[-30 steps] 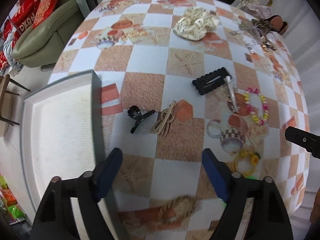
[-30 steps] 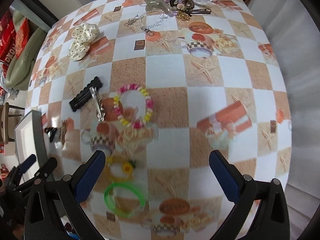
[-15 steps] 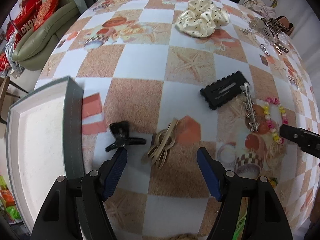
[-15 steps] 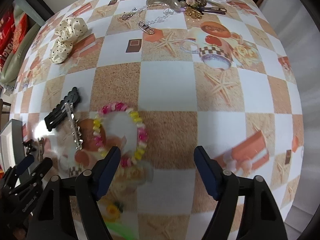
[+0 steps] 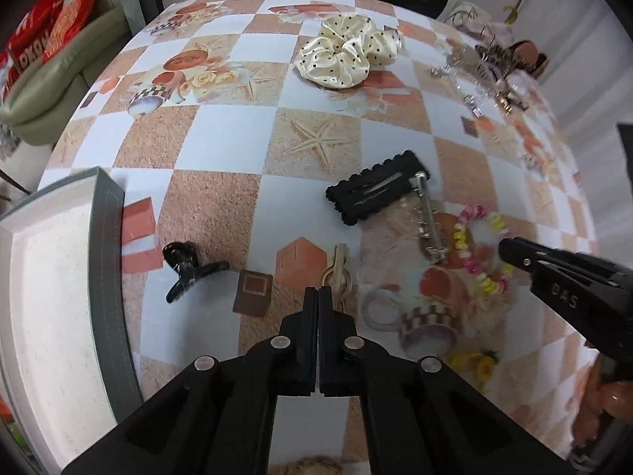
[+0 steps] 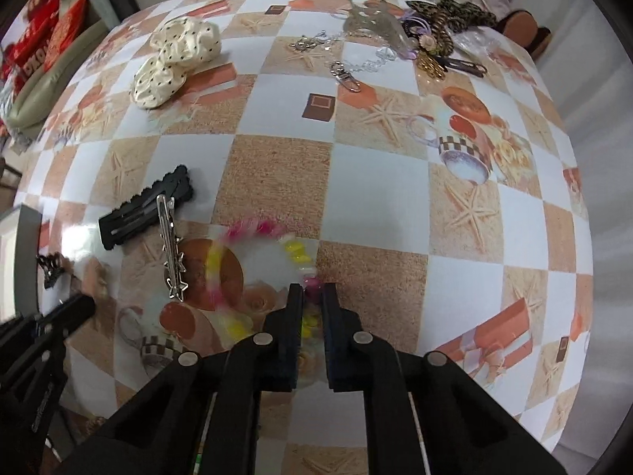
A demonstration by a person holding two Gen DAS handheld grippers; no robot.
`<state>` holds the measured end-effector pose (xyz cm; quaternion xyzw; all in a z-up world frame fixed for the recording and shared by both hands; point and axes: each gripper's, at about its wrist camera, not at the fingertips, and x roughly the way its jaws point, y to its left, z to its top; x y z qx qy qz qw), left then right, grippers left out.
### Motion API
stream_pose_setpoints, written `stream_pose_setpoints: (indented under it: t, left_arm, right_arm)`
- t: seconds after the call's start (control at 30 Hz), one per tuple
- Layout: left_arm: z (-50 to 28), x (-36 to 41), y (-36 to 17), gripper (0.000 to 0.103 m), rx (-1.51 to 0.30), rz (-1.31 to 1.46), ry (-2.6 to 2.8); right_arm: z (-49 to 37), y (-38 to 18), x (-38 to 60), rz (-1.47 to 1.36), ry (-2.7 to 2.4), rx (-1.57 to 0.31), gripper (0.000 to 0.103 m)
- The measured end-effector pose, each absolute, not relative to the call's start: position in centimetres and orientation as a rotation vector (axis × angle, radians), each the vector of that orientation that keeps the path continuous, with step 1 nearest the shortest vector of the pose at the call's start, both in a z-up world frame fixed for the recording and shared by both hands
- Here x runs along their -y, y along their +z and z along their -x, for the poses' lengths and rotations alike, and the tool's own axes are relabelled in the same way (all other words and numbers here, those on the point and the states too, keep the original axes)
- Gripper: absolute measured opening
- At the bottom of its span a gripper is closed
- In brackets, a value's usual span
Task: Organize jewelry
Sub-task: 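Grasp the pink-yellow beaded bracelet with the right gripper while the left tool reaches the tan hair clip, then grasp the tan claw hair clip with the left gripper while the right lifts the bracelet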
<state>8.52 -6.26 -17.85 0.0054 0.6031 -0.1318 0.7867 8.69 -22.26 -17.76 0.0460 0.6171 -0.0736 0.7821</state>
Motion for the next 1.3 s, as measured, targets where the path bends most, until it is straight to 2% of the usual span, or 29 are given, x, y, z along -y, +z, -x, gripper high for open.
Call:
stream_pose_setpoints:
  t: [0.37,0.7,0.73,0.77,0.8,0.83,1.07,1.13,1.2,1.3]
  left_arm:
    - [-6.8,4.3,-14.7,0.004,-1.271,0.021,-0.319]
    - [-6.9,6.4,-16.1,0.005,-1.276,-0.136,-0.308]
    - [-7.0,6.7,-16.4,0.015,-1.283,-0.145,-0.315]
    - [-7.0,6.9,-16.6,0.037,-1.289,-0.151,-0.321]
    - [-7.1,7.1,-16.7,0.101,-1.293,-0.158,-0.323]
    - [-7.0,7.2,-16.6,0.103,-1.288,-0.167,-0.314]
    - [-7.7,8.2,-16.8,0.102,-1.235,-0.196,-0.307]
    - [-8.1,8.5,-17.3,0.085,-1.237,-0.206,-0.304]
    - [-8.6,8.9,-18.0,0.083,-1.256,-0.219,-0.303]
    - [-8.9,9.4,-18.8,0.069,-1.270,-0.238,-0.325]
  right_arm:
    - [-5.1,-14.8,25.0,-0.256,-0.126,-1.282,0.010]
    - [-4.0,-14.6,25.0,-0.299,-0.121,-1.299,0.010]
    - [-4.0,-14.6,25.0,-0.303,-0.122,-1.299,0.010]
    - [-3.9,-14.6,25.1,-0.307,-0.122,-1.299,0.010]
    - [-3.8,-14.6,25.2,-0.311,-0.122,-1.301,0.010]
    - [-3.7,-14.6,25.2,-0.313,-0.122,-1.301,0.010]
    - [-3.2,-14.5,25.9,-0.324,-0.133,-1.301,0.010]
    - [-3.1,-14.5,26.1,-0.329,-0.135,-1.303,0.010]
    - [-2.9,-14.4,26.2,-0.332,-0.136,-1.303,0.010]
    - [-2.8,-14.3,26.3,-0.332,-0.139,-1.301,0.010]
